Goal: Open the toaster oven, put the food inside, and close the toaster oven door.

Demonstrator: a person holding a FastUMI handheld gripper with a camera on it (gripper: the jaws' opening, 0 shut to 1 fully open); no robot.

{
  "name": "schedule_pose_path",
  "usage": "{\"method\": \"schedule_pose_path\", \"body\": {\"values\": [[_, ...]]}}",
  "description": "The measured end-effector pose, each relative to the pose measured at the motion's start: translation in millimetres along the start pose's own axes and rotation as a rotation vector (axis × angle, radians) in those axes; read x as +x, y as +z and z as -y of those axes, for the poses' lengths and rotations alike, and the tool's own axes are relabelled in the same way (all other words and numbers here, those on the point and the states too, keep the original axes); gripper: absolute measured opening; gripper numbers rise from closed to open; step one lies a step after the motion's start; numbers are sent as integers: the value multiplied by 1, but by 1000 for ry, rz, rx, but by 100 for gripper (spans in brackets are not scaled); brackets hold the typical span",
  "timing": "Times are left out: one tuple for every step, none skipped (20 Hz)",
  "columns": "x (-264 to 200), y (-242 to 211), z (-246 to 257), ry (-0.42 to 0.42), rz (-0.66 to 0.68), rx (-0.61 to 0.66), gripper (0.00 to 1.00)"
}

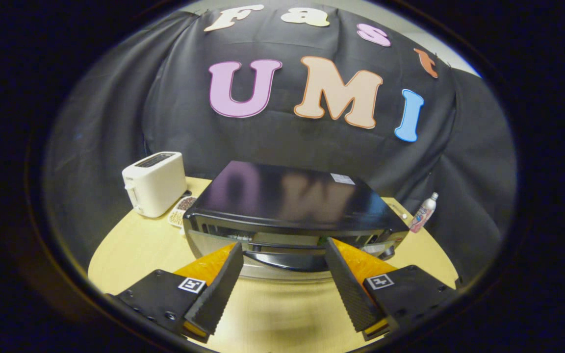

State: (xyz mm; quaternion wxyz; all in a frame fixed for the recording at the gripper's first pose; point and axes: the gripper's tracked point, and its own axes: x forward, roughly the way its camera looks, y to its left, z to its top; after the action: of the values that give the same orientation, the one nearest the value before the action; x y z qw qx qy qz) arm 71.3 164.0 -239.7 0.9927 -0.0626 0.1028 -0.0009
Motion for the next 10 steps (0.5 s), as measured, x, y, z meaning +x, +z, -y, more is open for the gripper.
{"method": "schedule_pose_path", "body": {"values": [[4, 2, 0, 0, 6, -1, 100], [7, 4, -1, 1, 12, -2, 100], [9, 6, -1, 3, 16, -2, 100], [12, 7, -1, 5, 21, -1, 100], [16, 8, -1, 9, 26, 0, 100], [18, 9, -3, 14, 33, -1, 100], [18, 10, -4, 18, 40, 0, 100], [21, 10, -3, 19, 41, -1, 100], [23, 12, -4, 25, 42, 2, 100], [23, 12, -4, 34, 34, 8, 100]]}}
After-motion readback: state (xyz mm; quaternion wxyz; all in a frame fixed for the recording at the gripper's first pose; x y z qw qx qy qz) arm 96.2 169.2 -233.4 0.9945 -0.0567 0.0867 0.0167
